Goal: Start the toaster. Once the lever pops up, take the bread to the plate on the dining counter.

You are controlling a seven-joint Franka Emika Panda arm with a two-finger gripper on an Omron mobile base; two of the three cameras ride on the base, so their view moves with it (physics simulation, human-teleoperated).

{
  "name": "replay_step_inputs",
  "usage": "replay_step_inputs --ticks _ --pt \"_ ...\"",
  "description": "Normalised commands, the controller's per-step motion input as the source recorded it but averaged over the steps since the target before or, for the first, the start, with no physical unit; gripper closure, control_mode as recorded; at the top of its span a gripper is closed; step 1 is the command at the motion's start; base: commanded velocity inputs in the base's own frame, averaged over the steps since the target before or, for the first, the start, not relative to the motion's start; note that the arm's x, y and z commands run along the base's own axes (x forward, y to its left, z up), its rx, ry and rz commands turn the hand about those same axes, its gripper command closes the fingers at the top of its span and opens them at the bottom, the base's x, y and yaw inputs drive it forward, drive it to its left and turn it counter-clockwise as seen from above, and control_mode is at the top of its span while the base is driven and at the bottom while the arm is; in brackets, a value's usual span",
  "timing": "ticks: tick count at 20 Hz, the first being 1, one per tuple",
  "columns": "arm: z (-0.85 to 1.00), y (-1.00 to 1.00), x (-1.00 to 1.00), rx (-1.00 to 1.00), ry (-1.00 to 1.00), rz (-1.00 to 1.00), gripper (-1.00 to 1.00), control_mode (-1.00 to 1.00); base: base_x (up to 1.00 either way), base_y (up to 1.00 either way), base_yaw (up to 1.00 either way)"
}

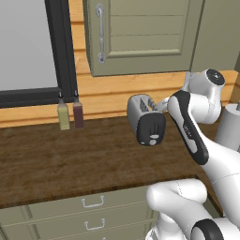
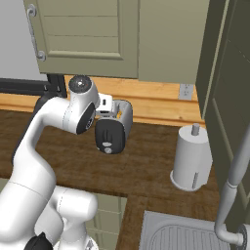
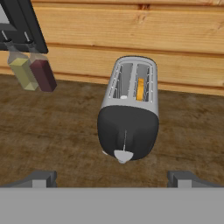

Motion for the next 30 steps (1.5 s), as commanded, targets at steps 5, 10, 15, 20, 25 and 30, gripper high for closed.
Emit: replay_step_inputs --ticks 5,10,15,20,25,30 --pt "0.00 0.00 0.00 0.00 0.00 0.00 -1.00 -1.00 0.00 0.00 0.00" --pt "0.00 0.00 0.00 0.00 0.00 0.00 -1.00 -1.00 0.00 0.00 0.00" --pt "0.00 0.00 0.00 0.00 0.00 0.00 -1.00 -1.00 0.00 0.00 0.00" --pt "0.00 0.00 0.00 0.00 0.00 0.00 -1.00 -1.00 0.00 0.00 0.00" --pt "0.00 0.00 0.00 0.00 0.00 0.00 -1.00 -1.00 0.00 0.00 0.00" --pt "0.00 0.00 0.00 0.00 0.00 0.00 -1.00 -1.00 0.00 0.00 0.00"
